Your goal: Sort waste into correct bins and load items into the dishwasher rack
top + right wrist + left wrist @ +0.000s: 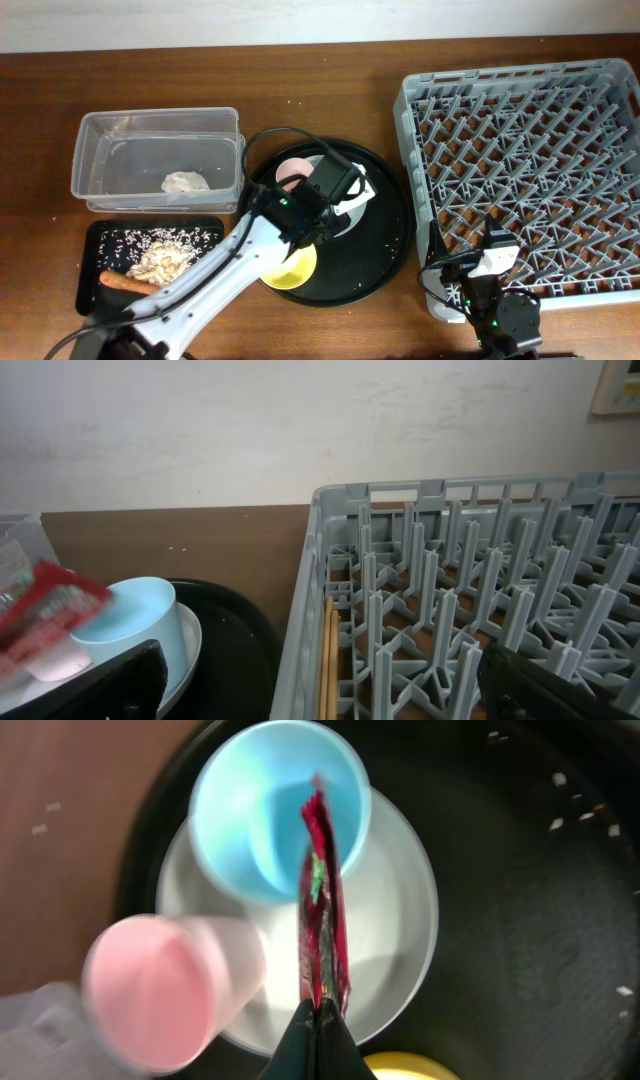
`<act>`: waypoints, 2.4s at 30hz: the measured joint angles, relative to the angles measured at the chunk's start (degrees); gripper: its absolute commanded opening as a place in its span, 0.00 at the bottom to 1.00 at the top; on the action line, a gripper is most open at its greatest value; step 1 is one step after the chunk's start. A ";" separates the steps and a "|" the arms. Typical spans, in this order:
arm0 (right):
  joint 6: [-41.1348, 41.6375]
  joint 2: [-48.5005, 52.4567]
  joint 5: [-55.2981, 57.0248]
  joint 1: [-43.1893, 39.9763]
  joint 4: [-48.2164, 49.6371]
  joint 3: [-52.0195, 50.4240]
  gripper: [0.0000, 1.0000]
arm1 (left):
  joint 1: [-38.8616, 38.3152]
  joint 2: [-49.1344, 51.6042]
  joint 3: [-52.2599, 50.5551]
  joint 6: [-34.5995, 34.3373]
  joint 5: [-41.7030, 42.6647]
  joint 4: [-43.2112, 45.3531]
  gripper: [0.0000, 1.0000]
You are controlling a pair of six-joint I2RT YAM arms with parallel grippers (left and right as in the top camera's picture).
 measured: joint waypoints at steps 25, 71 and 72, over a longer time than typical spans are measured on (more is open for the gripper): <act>-0.02 0.00 0.00 0.00 0.02 0.00 0.98 | 41.07 -3.89 0.00 -26.88 -3.91 9.86 0.00; 6.54 20.24 -13.81 0.00 -51.39 53.57 0.98 | 26.75 -10.45 0.98 -40.79 25.86 -9.62 0.71; 6.54 26.84 -13.84 0.00 -54.90 61.13 0.98 | 26.75 -10.45 1.01 -42.10 24.48 -8.55 0.69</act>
